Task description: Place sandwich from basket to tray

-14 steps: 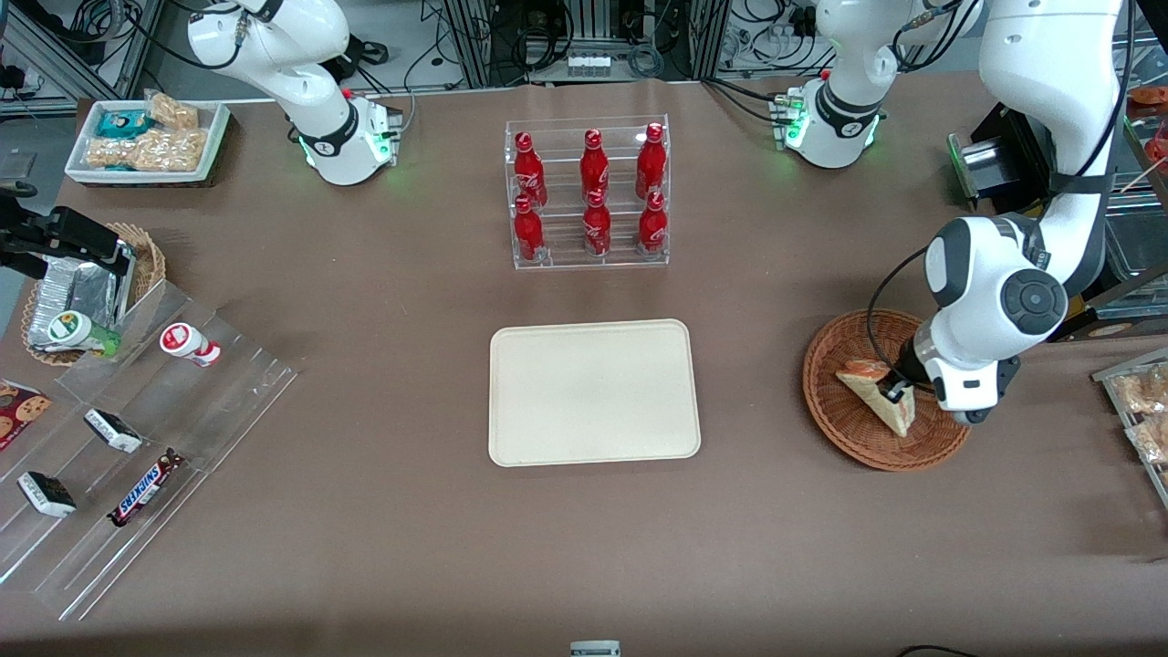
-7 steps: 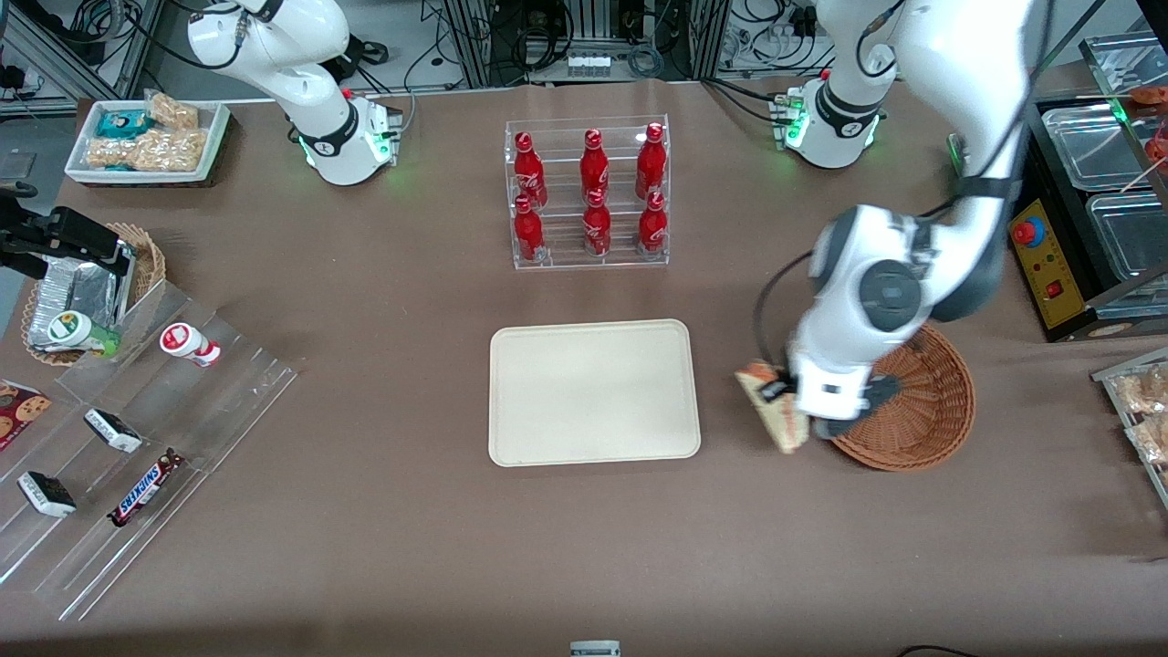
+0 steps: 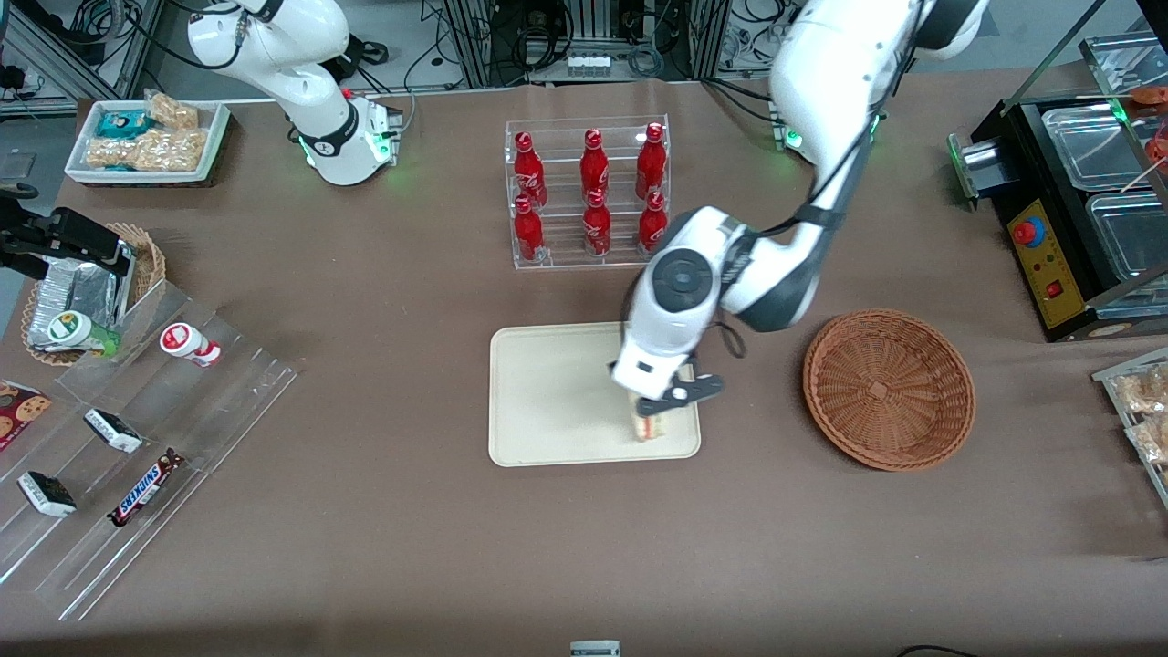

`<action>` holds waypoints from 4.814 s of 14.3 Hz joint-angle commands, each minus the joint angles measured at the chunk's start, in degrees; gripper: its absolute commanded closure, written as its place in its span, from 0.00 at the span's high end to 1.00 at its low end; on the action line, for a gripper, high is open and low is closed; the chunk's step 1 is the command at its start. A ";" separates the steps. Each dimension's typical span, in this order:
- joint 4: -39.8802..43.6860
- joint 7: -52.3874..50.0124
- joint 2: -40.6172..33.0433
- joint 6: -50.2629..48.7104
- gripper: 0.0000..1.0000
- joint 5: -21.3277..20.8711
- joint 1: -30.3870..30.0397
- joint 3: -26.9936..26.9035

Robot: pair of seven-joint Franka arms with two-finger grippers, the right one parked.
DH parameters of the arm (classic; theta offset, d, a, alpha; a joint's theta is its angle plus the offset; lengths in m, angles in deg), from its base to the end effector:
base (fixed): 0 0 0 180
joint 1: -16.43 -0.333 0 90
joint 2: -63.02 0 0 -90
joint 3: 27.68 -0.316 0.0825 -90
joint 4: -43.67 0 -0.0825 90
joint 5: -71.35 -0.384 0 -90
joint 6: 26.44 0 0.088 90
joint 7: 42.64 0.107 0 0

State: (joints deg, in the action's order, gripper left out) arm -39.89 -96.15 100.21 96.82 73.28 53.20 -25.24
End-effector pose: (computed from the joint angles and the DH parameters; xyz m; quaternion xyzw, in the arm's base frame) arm 0.5617 -0.4529 0.3068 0.9898 0.1378 -0.0043 0.0347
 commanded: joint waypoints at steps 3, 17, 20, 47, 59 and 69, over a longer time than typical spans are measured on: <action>7.36 0.16 7.11 4.69 0.03 -0.17 5.41 -1.03; 4.19 -2.72 5.81 5.68 1.00 -2.55 8.41 -2.09; 4.28 -3.09 0.27 2.44 1.00 -1.94 8.32 -4.80; -3.10 52.98 -32.26 -35.36 1.00 1.33 -32.81 -8.86; -9.85 52.89 -37.61 -35.02 1.00 -2.37 -32.72 -8.68; -16.38 52.89 -41.41 -31.24 1.00 -2.20 -32.46 -8.42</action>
State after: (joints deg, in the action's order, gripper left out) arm -56.94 -42.98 58.41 65.06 71.83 20.57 -34.05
